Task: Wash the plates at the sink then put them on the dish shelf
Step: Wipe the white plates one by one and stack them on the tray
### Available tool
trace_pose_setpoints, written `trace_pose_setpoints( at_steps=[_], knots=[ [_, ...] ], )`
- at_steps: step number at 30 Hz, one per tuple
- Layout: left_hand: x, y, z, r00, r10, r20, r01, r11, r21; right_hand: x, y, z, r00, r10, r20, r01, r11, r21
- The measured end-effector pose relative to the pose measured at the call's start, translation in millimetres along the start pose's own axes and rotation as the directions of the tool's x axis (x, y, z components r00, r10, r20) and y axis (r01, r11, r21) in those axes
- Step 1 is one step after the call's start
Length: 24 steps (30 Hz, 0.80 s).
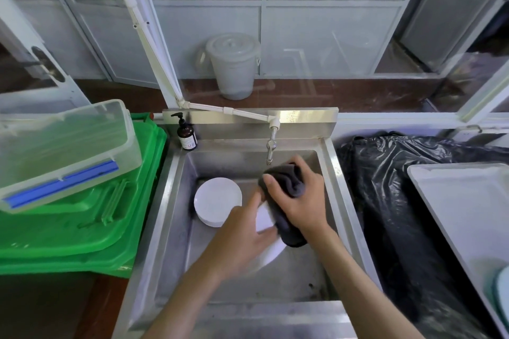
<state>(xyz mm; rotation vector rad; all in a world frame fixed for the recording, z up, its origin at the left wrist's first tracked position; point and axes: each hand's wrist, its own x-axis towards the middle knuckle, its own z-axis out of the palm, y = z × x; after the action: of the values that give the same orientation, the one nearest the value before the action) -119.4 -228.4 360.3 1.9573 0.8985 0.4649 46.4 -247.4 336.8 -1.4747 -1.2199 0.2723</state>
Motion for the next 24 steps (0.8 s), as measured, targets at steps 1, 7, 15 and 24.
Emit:
trace_pose_setpoints(
  at_steps=[1, 7, 15, 24],
  knots=[
    [-3, 0, -1, 1.000, 0.011, 0.006, -0.011, 1.000, 0.013, -3, 1, -1, 1.000, -0.017, -0.024, 0.018, 0.999, 0.028],
    [-12, -2, -10, 0.991, 0.006, -0.133, -0.020, 0.994, -0.105, 10, 8, -10, 0.909, 0.353, -0.223, -0.300, 0.923, 0.239],
    [-3, -5, 2, 0.999, -0.013, -0.033, 0.011, 0.998, -0.066, -5, 0, 7, 0.997, 0.069, -0.032, -0.069, 0.998, -0.003],
    [0, -16, -11, 0.933, -0.239, -0.270, 0.088, 0.877, -0.472, 5, 31, -1, 0.801, 0.590, -0.105, -0.576, 0.806, 0.133]
  ],
)
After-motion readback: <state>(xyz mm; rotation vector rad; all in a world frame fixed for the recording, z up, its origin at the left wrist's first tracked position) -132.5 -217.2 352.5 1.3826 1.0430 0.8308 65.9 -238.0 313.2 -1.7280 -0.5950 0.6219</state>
